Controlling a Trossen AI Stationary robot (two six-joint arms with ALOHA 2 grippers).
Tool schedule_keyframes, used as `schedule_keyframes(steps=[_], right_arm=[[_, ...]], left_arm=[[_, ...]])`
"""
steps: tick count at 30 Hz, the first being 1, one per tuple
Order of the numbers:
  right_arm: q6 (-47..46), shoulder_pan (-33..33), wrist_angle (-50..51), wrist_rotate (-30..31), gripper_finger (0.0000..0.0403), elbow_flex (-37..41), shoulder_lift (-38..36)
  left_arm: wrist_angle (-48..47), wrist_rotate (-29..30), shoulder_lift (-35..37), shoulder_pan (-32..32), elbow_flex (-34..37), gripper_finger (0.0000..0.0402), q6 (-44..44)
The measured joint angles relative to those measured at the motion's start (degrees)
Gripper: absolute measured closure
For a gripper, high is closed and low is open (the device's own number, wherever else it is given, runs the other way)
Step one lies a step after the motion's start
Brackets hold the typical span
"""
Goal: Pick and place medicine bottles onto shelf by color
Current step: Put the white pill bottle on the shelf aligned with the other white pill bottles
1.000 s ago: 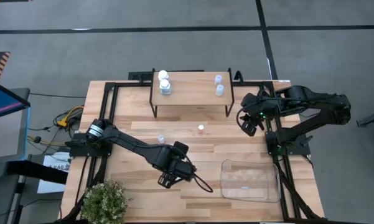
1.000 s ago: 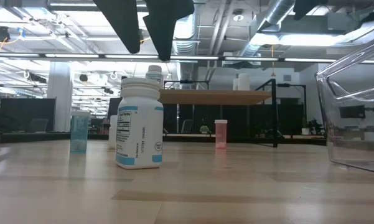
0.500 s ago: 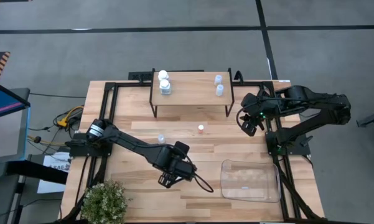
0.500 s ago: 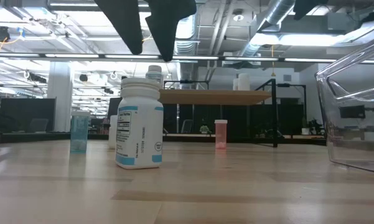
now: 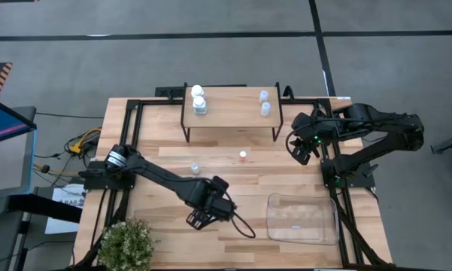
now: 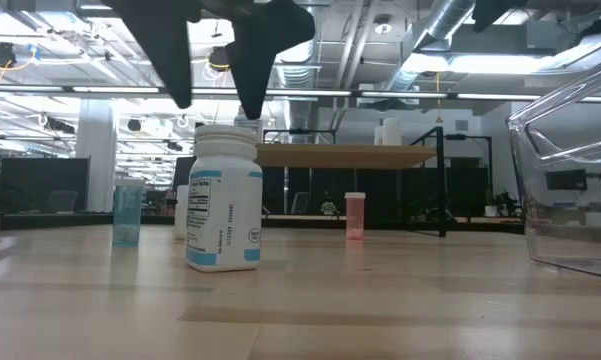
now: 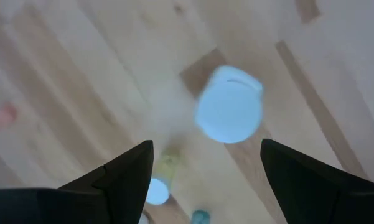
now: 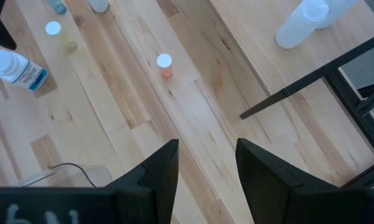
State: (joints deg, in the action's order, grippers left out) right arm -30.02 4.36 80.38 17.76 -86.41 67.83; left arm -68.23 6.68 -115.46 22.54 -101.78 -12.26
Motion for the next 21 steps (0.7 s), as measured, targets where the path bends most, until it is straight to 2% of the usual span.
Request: schedule_keyframes(steps=[4,9,14,21], right_arm=[[0.0,0.0,0.0,0.0,0.0222,0.0,0.0],[0.0,0.0,0.0,0.0,0.0222,0.0,0.0],[0.0,0.0,0.0,0.0,0.0222,0.0,0.0],[0.0,0.0,0.0,0.0,0.0222,0.0,0.0]], left_arm=[[0.6,-1.7,0.0,0.3,0.0,0.0118,-5.7],[1.6,-2.0,0.0,0.3,0.0,0.0118,-8.8],[6.6,-4.4,-0.1,0.5,4.1,0.0118,-8.7],[11.3,-3.6,0.1,0.7,6.6,0.0118,-8.2]])
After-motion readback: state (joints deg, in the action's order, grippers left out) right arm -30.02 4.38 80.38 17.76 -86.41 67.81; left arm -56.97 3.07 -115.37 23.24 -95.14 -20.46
